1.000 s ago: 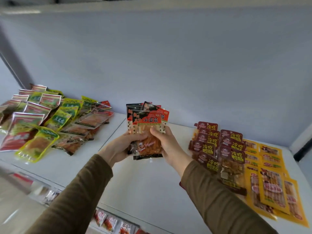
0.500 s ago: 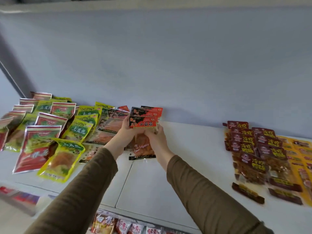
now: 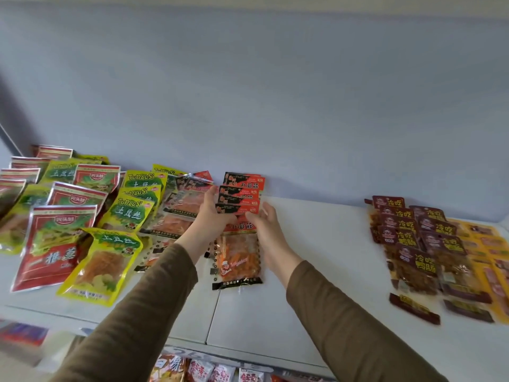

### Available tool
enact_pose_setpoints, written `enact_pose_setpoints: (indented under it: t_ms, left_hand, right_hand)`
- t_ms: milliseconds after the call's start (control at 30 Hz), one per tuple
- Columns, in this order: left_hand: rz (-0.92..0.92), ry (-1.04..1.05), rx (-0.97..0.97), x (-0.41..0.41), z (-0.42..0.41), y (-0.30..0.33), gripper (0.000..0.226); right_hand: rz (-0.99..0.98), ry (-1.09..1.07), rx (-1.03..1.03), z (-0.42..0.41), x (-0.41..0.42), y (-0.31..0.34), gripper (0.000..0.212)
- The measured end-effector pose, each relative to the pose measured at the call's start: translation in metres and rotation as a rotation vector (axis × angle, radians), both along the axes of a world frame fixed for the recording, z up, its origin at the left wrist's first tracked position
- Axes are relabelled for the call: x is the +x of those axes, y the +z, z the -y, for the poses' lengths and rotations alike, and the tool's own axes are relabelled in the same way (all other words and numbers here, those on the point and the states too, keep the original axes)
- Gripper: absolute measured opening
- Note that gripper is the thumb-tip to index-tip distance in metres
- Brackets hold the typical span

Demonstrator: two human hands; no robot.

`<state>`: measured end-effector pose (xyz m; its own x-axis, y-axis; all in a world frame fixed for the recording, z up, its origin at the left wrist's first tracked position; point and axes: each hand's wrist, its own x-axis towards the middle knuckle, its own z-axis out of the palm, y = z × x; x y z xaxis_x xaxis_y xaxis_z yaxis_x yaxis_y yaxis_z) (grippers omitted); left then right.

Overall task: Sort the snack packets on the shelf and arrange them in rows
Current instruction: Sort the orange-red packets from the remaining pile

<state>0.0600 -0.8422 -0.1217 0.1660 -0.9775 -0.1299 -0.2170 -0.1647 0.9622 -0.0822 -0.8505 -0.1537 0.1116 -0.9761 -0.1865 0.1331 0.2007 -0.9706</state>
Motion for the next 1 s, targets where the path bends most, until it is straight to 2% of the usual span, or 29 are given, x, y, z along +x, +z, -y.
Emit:
enact_pose_setpoints:
  t_ms: [100, 267, 533, 600, 667, 733, 867, 1000]
  left_hand:
    - [0.11, -0.02, -0.025, 0.0, 0.003, -0.001, 0.106]
    - [0.292, 0.027, -0.052, 0.003, 0.004, -0.002, 0.1]
    - [0.412, 0.044, -0.074, -0.003, -0.008, 0.0, 0.085]
    - [0.491, 0.057, -0.107, -0.001, -0.009, 0.004, 0.08]
    - [0.554, 0.055, -0.142, 0.0, -0.011, 0.009, 0.076]
    - [0.594, 0.029, -0.178, -0.004, -0.015, 0.013, 0.073]
    - [0.649, -0.07, -0.24, -0.033, -0.023, 0.02, 0.072]
    - [0.702, -0.233, -0.296, -0.08, -0.03, 0.023, 0.071]
  right_hand:
    - [0.016, 0.015, 0.003, -0.004, 0.007, -0.001, 0.03]
    - [0.08, 0.025, 0.019, -0.009, 0.008, 0.005, 0.045]
    - [0.149, 0.022, -0.006, -0.024, 0.009, 0.002, 0.038]
    - [0.114, 0.015, -0.026, -0.023, 0.006, 0.005, 0.044]
    - [-0.004, 0.008, -0.067, -0.025, -0.001, 0.011, 0.056]
    - [-0.161, -0.007, -0.144, -0.029, -0.015, 0.017, 0.057]
    - [-0.546, -0.033, -0.432, -0.039, -0.061, 0.033, 0.05]
    - [-0.91, -0.082, -0.609, -0.051, -0.12, 0.044, 0.043]
